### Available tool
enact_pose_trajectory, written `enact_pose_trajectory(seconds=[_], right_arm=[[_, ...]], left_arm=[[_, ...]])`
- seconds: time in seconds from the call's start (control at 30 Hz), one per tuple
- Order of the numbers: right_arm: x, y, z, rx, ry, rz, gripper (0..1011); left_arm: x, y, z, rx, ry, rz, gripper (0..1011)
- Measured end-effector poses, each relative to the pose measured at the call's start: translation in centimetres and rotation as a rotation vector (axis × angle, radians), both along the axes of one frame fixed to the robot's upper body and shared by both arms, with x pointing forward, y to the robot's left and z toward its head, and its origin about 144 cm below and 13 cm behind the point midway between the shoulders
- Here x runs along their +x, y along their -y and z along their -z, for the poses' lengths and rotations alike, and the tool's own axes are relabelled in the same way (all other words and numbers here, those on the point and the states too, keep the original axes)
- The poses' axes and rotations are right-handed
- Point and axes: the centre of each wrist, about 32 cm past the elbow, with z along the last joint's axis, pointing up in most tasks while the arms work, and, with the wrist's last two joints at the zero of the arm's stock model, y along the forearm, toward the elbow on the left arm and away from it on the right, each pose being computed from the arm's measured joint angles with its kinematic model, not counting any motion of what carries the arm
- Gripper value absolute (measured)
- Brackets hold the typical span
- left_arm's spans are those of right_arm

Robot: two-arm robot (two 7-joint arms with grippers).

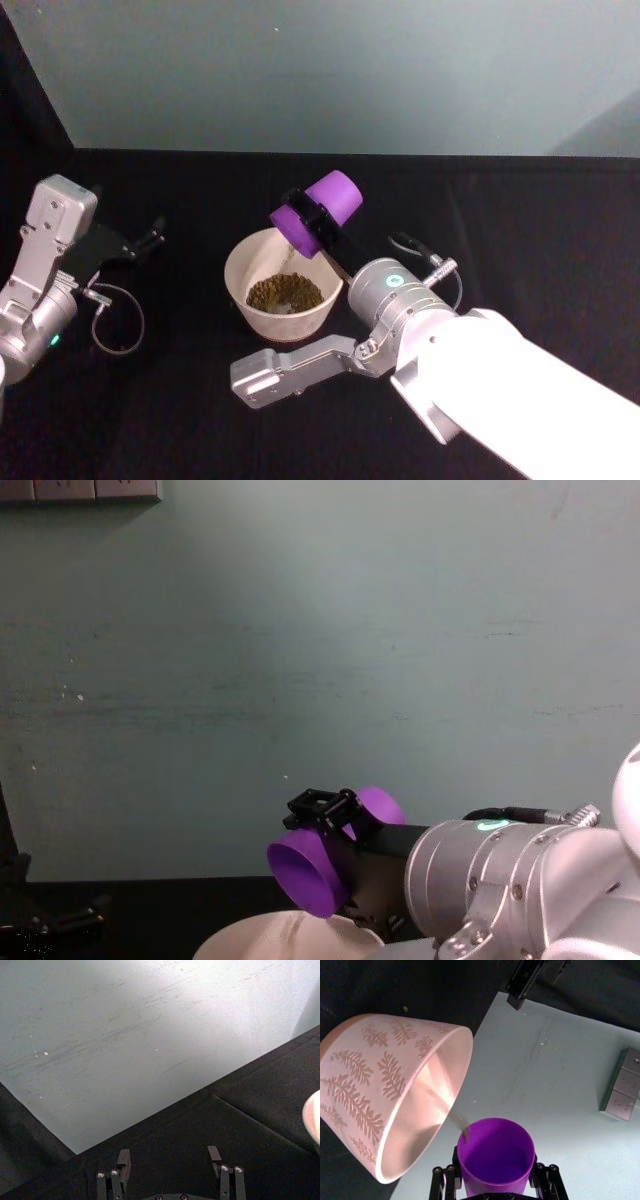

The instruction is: Pick up the cup and pour the mung beans from the cup into the bowl.

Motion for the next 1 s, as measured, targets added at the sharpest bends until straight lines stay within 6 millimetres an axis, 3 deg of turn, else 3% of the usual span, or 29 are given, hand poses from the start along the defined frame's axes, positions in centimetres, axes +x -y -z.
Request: enact_pose_trajectory(seconds=[0.63, 1.0], right_arm=[[-0.49, -0.51, 0.56, -0.127, 0.109, -0.039, 731], [-0.36, -0.29, 0.02, -0.051, 0.098, -0.03, 730]], left_arm=[[0.0, 0.0, 0.0, 0.0, 0.0, 0.0, 1000], [0.0, 0.0, 0.0, 0.0, 0.0, 0.0, 1000]])
